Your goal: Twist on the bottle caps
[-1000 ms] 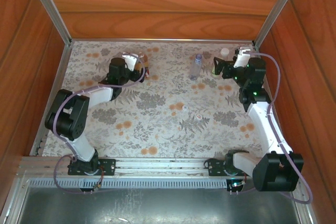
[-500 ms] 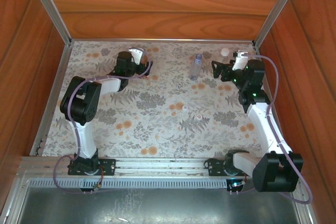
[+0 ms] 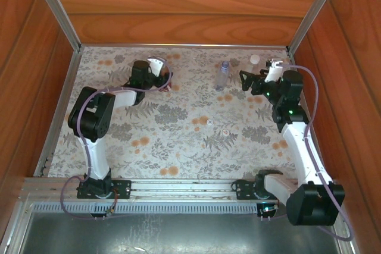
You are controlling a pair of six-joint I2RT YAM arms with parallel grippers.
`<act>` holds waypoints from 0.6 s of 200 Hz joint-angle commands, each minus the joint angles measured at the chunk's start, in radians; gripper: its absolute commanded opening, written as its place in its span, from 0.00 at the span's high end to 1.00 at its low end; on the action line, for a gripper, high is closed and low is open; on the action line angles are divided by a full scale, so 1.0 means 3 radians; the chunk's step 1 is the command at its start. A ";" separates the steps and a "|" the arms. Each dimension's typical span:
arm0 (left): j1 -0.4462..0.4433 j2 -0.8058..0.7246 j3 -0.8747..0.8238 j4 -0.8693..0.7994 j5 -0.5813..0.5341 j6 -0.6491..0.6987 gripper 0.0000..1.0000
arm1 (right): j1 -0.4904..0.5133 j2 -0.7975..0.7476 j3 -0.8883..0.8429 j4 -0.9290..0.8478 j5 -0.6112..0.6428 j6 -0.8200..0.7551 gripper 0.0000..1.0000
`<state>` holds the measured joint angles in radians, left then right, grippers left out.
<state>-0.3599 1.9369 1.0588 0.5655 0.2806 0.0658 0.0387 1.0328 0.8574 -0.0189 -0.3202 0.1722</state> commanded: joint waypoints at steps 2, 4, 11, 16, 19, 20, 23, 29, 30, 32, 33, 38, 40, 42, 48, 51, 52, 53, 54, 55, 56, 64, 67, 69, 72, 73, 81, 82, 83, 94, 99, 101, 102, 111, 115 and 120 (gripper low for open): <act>-0.0006 -0.0277 -0.0186 0.0032 0.0554 0.0239 0.33 | -0.0022 -0.0121 -0.0057 -0.0016 -0.0175 0.0337 0.00; -0.0010 -0.0301 -0.0207 0.0028 0.0586 0.0257 0.33 | -0.0022 -0.0127 -0.0064 -0.0014 -0.0182 0.0359 0.00; -0.0028 -0.0376 -0.0285 0.0028 0.0731 0.0305 0.33 | -0.0022 -0.0153 -0.0077 -0.0019 -0.0245 0.0408 0.00; -0.0039 -0.0438 -0.0340 0.0028 0.0852 0.0330 0.33 | -0.0022 -0.0164 -0.0084 -0.0030 -0.0307 0.0428 0.00; -0.0049 -0.0468 -0.0377 0.0027 0.0920 0.0349 0.33 | -0.0022 -0.0172 -0.0083 -0.0040 -0.0331 0.0436 0.00; -0.0051 -0.0481 -0.0386 0.0027 0.0941 0.0354 0.34 | -0.0022 -0.0174 -0.0082 -0.0045 -0.0342 0.0440 0.00; -0.0061 -0.0513 -0.0423 0.0027 0.1009 0.0374 0.34 | -0.0022 -0.0177 -0.0085 -0.0065 -0.0379 0.0445 0.00; -0.0099 -0.0582 -0.0498 0.0028 0.1116 0.0406 0.33 | -0.0022 -0.0176 -0.0085 -0.0097 -0.0443 0.0440 0.00; -0.0104 -0.0592 -0.0508 0.0028 0.1123 0.0415 0.33 | -0.0022 -0.0178 -0.0086 -0.0104 -0.0457 0.0439 0.00; -0.0117 -0.0615 -0.0536 0.0030 0.1143 0.0425 0.33 | -0.0022 -0.0176 -0.0086 -0.0114 -0.0485 0.0438 0.00; -0.0126 -0.0624 -0.0547 0.0029 0.1149 0.0433 0.33 | -0.0019 -0.0178 -0.0089 -0.0118 -0.0493 0.0433 0.00; -0.0170 -0.0687 -0.0614 0.0027 0.1186 0.0478 0.33 | -0.0017 -0.0183 -0.0092 -0.0146 -0.0563 0.0402 0.00; -0.0190 -0.0710 -0.0639 0.0027 0.1199 0.0502 0.33 | -0.0014 -0.0184 -0.0095 -0.0161 -0.0584 0.0392 0.00; -0.0211 -0.0731 -0.0667 0.0029 0.1208 0.0527 0.34 | -0.0010 -0.0189 -0.0099 -0.0177 -0.0601 0.0379 0.00; -0.0273 -0.0796 -0.0758 0.0027 0.1255 0.0603 0.33 | 0.0008 -0.0196 -0.0110 -0.0218 -0.0622 0.0351 0.00; -0.0305 -0.0827 -0.0802 0.0027 0.1275 0.0638 0.33 | 0.0018 -0.0200 -0.0118 -0.0241 -0.0625 0.0340 0.00; -0.0317 -0.0840 -0.0816 0.0027 0.1285 0.0649 0.33 | 0.0024 -0.0203 -0.0122 -0.0245 -0.0625 0.0338 0.00; -0.0323 -0.0851 -0.0830 0.0025 0.1289 0.0657 0.33 | 0.0027 -0.0207 -0.0127 -0.0250 -0.0625 0.0334 0.00; -0.0331 -0.0862 -0.0845 0.0026 0.1297 0.0664 0.34 | 0.0031 -0.0212 -0.0133 -0.0260 -0.0625 0.0328 0.00; -0.0348 -0.0870 -0.0858 0.0029 0.1303 0.0672 0.34 | 0.0033 -0.0214 -0.0135 -0.0264 -0.0625 0.0324 0.00; -0.0357 -0.0879 -0.0869 0.0028 0.1309 0.0679 0.34 | 0.0036 -0.0215 -0.0139 -0.0272 -0.0625 0.0320 0.00; -0.0430 -0.0959 -0.0974 0.0027 0.1329 0.0693 0.33 | 0.0074 -0.0239 -0.0176 -0.0312 -0.0624 0.0281 0.00; -0.0450 -0.0987 -0.1011 0.0027 0.1341 0.0685 0.33 | 0.0089 -0.0244 -0.0195 -0.0329 -0.0624 0.0267 0.00; -0.0462 -0.1006 -0.1032 0.0027 0.1351 0.0675 0.33 | 0.0099 -0.0246 -0.0207 -0.0339 -0.0624 0.0259 0.00; -0.0482 -0.1033 -0.1066 0.0027 0.1354 0.0665 0.33 | 0.0116 -0.0255 -0.0222 -0.0359 -0.0624 0.0247 0.00; -0.0490 -0.1042 -0.1075 0.0027 0.1355 0.0660 0.33 | 0.0118 -0.0258 -0.0223 -0.0366 -0.0622 0.0243 0.00; -0.0546 -0.1106 -0.1163 0.0031 0.1330 0.0636 0.33 | 0.0162 -0.0279 -0.0240 -0.0451 -0.0611 0.0212 0.00; -0.0552 -0.1112 -0.1178 0.0029 0.1325 0.0635 0.33 | 0.0167 -0.0284 -0.0240 -0.0462 -0.0610 0.0205 0.00; -0.0558 -0.1118 -0.1185 0.0028 0.1322 0.0635 0.33 | 0.0175 -0.0286 -0.0240 -0.0476 -0.0607 0.0196 0.00; -0.0643 -0.1194 -0.1306 0.0029 0.1242 0.0671 0.33 | 0.0253 -0.0341 -0.0260 -0.0586 -0.0545 0.0143 0.00; -0.0674 -0.1220 -0.1357 0.0028 0.1214 0.0691 0.33 | 0.0294 -0.0373 -0.0277 -0.0623 -0.0491 0.0128 0.00; -0.0686 -0.1228 -0.1374 0.0027 0.1204 0.0699 0.33 | 0.0309 -0.0381 -0.0289 -0.0633 -0.0470 0.0123 0.00; -0.0689 -0.1232 -0.1386 0.0027 0.1198 0.0700 0.33 | 0.0315 -0.0388 -0.0290 -0.0635 -0.0463 0.0120 0.00; -0.0740 -0.1250 -0.1454 0.0028 0.1150 0.0716 0.33 | 0.0379 -0.0433 -0.0342 -0.0675 -0.0396 0.0103 0.00; -0.0764 -0.1249 -0.1482 0.0028 0.1127 0.0724 0.33 | 0.0402 -0.0448 -0.0372 -0.0673 -0.0383 0.0106 0.00; -0.0790 -0.1246 -0.1509 0.0027 0.1104 0.0737 0.33 | 0.0432 -0.0466 -0.0405 -0.0669 -0.0357 0.0122 0.00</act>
<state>-0.5678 1.5799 0.6464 0.5667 0.6250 0.2474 0.1291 0.9340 0.7685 -0.1673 -0.4549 0.2352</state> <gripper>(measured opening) 0.678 0.996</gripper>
